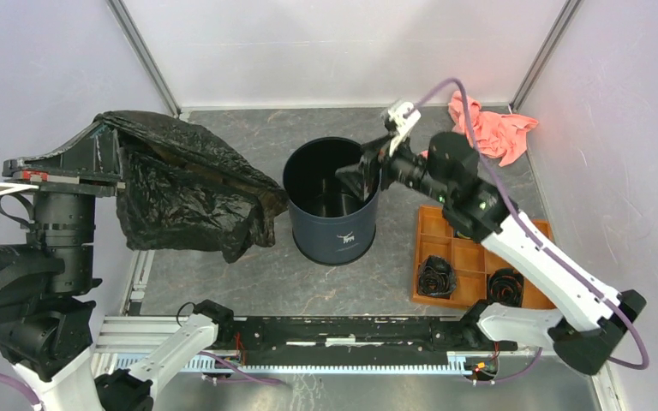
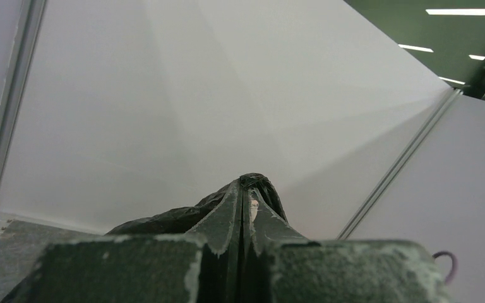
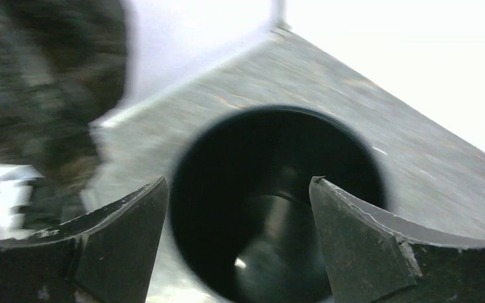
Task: Put the trash bags into the trash bin
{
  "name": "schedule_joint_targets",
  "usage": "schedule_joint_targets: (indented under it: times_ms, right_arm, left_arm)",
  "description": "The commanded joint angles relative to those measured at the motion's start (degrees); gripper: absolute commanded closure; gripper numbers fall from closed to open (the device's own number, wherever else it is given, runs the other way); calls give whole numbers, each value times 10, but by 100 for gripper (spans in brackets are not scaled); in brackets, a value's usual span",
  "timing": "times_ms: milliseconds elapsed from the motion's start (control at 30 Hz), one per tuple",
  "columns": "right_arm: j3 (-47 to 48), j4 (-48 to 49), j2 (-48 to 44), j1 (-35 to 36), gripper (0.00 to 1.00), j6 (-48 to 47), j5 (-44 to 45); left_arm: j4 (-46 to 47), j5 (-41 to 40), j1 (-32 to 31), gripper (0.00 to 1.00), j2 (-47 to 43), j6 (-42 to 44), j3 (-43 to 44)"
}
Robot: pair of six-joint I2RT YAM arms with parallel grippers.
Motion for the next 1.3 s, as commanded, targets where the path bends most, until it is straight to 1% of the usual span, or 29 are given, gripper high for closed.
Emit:
schedule_joint_targets:
  times_ms: [0,67,200,267,333,433,500,600,733,800,867,967,1033,1167,1200,1233,1267]
  right_arm:
    - [-129,313,-35,58,9,130,-195]
    - [-152,358,-33,91,7,138,-193]
    - [-168,396,-6,141,5,143,-122]
    - [-168,405,14,149,5,147,-74]
    - [-166,434,37,152,5,163,-57]
    - [-152,487,78,160,6,200,-83]
    - [-148,531,96,172,7,183,-127]
    - [-147,555,106,180,2,149,-141]
    - [-117,582,141,191,2,164,-159]
    - [-107,592,150,203,2,150,-146]
    - [-102,587,154,213,2,114,-94]
    - [-81,564,169,212,2,86,-28]
    - [-75,574,174,213,2,86,-22]
    - [-69,625,187,215,2,118,-17]
    - [-69,638,190,216,3,123,-15]
    - [-71,650,191,215,7,127,-10]
    - [-73,663,190,215,14,131,-8]
  left_arm:
    - [50,19,0,98,20,5,16]
    - [56,25,0,98,24,3,19]
    - [64,34,0,98,30,-2,28]
    - [64,38,0,98,32,-3,32]
    - [64,39,0,98,32,-4,34]
    - [64,38,0,98,31,-4,37]
    - [64,38,0,98,32,-3,39]
    - [64,41,0,98,34,-1,42]
    - [67,47,-1,98,36,-3,39]
    - [70,50,0,98,37,-5,38]
    - [73,55,0,98,38,-8,37]
    - [76,60,-1,98,39,-14,39]
    - [80,64,0,98,40,-16,41]
    - [88,73,0,98,44,-22,42]
    - [91,76,0,98,45,-25,40]
    - [94,79,0,98,45,-27,37]
    - [96,81,0,98,45,-29,34]
